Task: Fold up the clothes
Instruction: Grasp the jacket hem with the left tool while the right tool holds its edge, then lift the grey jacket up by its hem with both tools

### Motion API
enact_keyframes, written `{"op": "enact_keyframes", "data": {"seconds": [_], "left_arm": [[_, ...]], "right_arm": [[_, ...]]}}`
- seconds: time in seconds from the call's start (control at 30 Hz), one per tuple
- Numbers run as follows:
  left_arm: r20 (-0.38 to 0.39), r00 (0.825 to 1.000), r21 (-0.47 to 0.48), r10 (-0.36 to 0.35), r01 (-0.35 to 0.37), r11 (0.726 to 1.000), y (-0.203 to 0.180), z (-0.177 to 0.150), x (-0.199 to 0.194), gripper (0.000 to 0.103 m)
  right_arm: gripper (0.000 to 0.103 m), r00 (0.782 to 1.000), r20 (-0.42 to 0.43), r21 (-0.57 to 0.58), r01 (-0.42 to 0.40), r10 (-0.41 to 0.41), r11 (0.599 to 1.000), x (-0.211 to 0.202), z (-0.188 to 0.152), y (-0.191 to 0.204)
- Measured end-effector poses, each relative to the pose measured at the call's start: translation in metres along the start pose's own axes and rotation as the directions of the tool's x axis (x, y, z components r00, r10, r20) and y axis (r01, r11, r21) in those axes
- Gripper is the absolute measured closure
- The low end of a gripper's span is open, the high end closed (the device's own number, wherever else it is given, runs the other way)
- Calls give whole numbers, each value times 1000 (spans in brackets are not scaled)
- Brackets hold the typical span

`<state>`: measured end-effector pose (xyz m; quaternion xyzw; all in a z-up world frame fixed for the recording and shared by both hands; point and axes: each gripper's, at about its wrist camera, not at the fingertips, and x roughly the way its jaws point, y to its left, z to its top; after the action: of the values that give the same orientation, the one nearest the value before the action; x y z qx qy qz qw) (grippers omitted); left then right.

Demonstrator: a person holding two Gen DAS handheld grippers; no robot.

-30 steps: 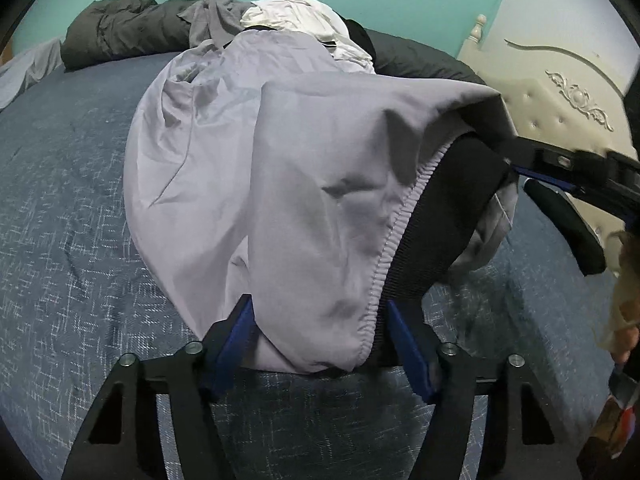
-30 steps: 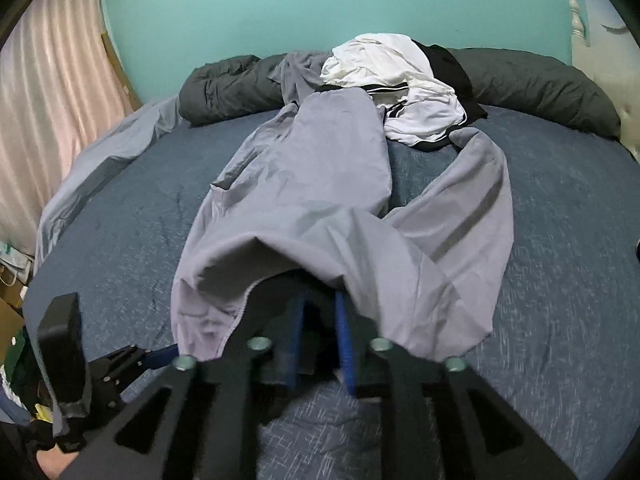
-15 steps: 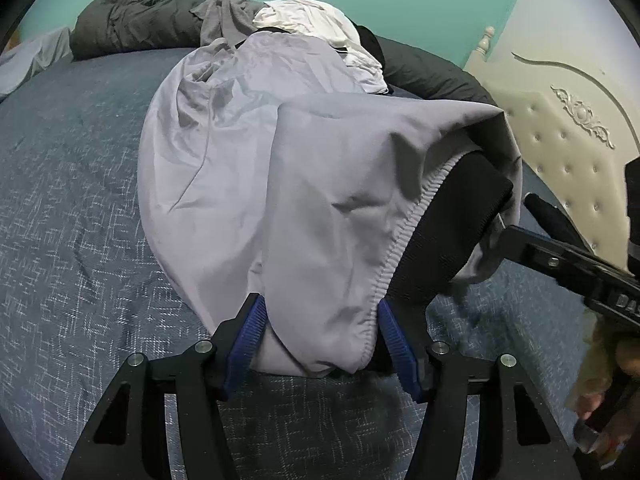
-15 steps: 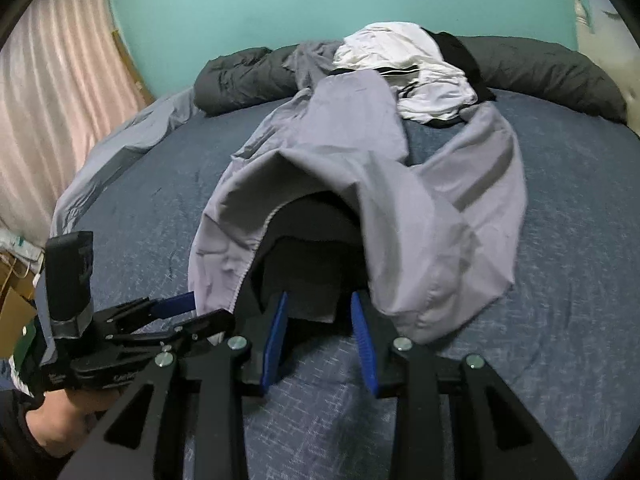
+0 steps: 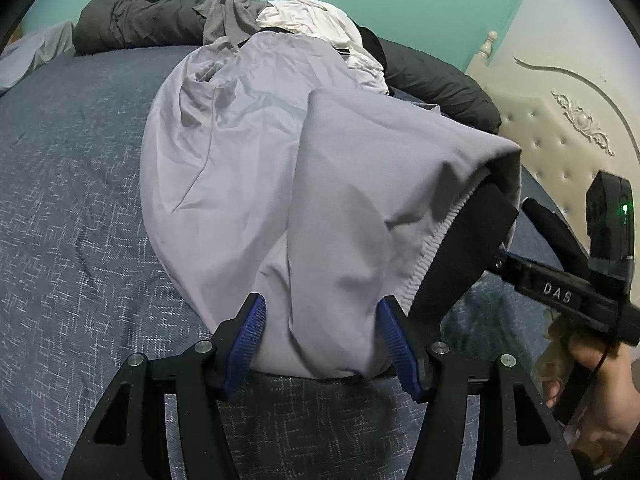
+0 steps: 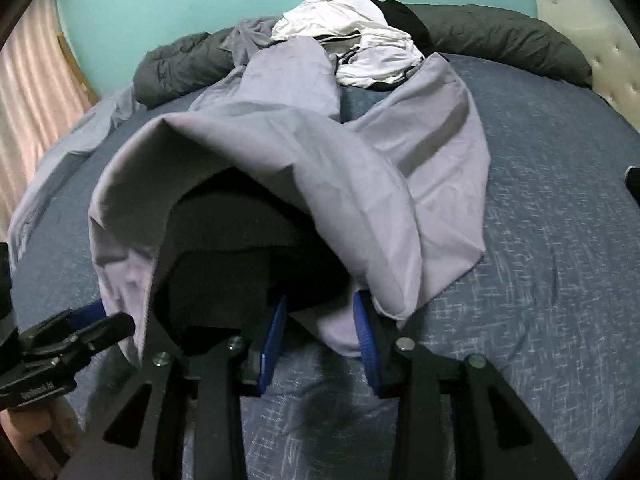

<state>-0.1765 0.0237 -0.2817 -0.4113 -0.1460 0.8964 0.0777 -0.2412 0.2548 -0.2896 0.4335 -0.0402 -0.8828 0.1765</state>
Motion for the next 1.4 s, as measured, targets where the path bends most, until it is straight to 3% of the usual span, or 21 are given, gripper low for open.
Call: {"op": "enact_keyframes", "data": {"seconds": [0.27, 0.3, 0.33, 0.37, 0.5, 0.77, 0.87, 1.03, 1.13, 1.23, 1.33, 1.4], "left_arm": [[3, 1000, -3, -11, 11, 1000, -1, -2, -5, 40], [4, 1000, -5, -14, 14, 1000, -2, -2, -6, 40], [2, 1000, -2, -18, 18, 1000, -5, -3, -6, 40], [-1, 1000, 2, -22, 22, 1000, -9, -4, -6, 40], [1, 1000, 49, -30, 30, 998, -29, -7, -5, 34], [6, 1000, 51, 13, -14, 999, -44, -14, 0, 23], [42, 998, 41, 45, -46, 998, -40, -12, -3, 22], [35, 996, -11, 76, -76, 997, -21, -6, 7, 22], [34, 998, -54, 54, -53, 997, -18, -5, 3, 22], [64, 998, -2, 21, -21, 1000, -36, -7, -8, 22], [92, 995, 27, 42, -45, 999, -46, -10, -7, 10], [89, 992, 27, 87, -90, 996, -46, -10, 3, 8]], "right_arm": [[67, 999, 25, -44, -46, 47, 998, 6, 14, 6], [70, 998, 29, -48, -50, 51, 998, 6, 17, 7], [96, 998, 27, -55, -48, 50, 997, 6, 19, 8], [100, 999, 25, -63, -44, 46, 997, 5, 21, 9], [100, 997, 17, -66, -70, 71, 995, -6, 28, 15], [101, 993, -4, -104, -117, 117, 988, -35, 41, 42], [101, 991, -10, -124, -137, 137, 983, -45, 46, 55], [101, 986, -22, -119, -169, 167, 978, -57, 42, 67], [101, 984, -25, -120, -178, 177, 977, -61, 38, 71], [101, 984, -15, -99, -176, 175, 979, -62, 40, 66], [101, 984, 4, -74, -177, 177, 981, -64, 46, 61], [101, 983, 10, -75, -180, 181, 981, -66, 48, 62]]}}
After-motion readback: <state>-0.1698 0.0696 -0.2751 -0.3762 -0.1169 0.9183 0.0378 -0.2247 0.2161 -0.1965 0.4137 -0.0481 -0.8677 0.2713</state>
